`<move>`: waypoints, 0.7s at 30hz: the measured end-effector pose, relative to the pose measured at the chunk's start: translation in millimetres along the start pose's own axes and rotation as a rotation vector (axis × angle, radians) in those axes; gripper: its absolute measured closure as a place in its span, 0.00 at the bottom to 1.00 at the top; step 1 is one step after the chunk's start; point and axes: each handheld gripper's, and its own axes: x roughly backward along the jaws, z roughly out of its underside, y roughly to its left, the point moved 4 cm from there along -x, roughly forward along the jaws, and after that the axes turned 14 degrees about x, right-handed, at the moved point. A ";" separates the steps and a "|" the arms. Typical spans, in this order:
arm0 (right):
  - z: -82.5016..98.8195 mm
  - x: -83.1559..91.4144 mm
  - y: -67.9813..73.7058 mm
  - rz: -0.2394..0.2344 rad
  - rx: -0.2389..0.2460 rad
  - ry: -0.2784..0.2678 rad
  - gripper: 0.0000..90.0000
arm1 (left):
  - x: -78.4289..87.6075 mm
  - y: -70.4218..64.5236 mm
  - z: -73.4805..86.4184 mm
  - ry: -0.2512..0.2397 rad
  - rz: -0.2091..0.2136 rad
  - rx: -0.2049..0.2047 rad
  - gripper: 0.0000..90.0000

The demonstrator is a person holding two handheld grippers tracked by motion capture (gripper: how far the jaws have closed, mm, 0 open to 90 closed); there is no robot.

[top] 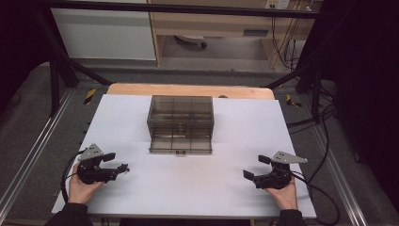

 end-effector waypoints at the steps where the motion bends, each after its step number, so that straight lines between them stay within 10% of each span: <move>1: 0.1 -0.1 0.0 0.001 0.000 0.001 0.01 | -0.3 0.6 0.0 -0.001 -0.006 0.005 0.30; 21: 0.5 -0.5 0.3 -0.001 0.003 0.002 0.01 | -8.0 2.0 9.6 0.111 -0.075 0.013 0.74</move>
